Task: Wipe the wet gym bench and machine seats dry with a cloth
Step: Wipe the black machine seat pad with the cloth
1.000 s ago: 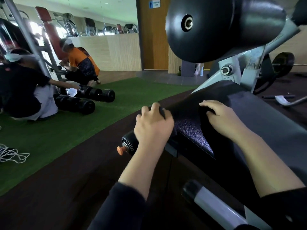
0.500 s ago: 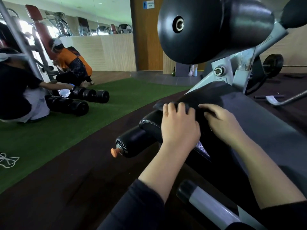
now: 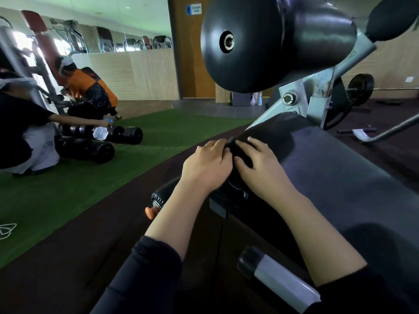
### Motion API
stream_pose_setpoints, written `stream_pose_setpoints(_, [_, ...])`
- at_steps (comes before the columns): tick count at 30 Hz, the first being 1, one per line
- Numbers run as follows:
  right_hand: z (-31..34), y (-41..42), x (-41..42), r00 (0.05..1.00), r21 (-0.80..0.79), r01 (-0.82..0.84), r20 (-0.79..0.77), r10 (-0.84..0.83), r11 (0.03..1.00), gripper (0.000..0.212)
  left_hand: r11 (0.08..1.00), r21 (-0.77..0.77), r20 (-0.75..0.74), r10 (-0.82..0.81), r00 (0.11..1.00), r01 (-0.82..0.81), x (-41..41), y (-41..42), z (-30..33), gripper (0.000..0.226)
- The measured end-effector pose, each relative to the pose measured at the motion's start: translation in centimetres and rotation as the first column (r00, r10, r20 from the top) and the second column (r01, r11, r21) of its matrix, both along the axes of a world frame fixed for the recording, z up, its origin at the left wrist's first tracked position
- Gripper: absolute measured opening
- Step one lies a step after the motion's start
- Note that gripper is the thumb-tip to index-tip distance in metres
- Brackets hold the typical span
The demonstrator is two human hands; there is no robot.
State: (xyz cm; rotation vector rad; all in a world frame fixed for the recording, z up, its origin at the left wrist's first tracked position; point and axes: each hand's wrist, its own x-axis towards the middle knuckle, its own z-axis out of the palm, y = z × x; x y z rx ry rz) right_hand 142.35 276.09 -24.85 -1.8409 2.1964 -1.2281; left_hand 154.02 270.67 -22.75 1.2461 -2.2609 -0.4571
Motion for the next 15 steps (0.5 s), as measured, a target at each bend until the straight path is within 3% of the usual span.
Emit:
stream_pose_setpoints(6, [-0.6,2.8,-3.4,0.996,-0.01,0.076,-0.053,-0.076,0.997,0.046,0.954,-0.293,0.255,0.022,0.967,0.056,-1.9,1.3,-1.2,0.045])
stream_pose_setpoints(11, [-2.4,5.5,-6.9,0.968,0.031,0.245,0.041,-0.246,0.969,0.044,0.944,-0.297,0.311,-0.044,0.949,0.141,-5.2,2.6,-1.9,0.053])
stream_pose_setpoints(15, [-3.7,5.4,-6.7,0.957,-0.065,0.291,0.009,-0.291,0.955,0.044,0.932,-0.302,0.35,-0.087,0.933,0.2,-7.8,3.4,-2.0,0.05])
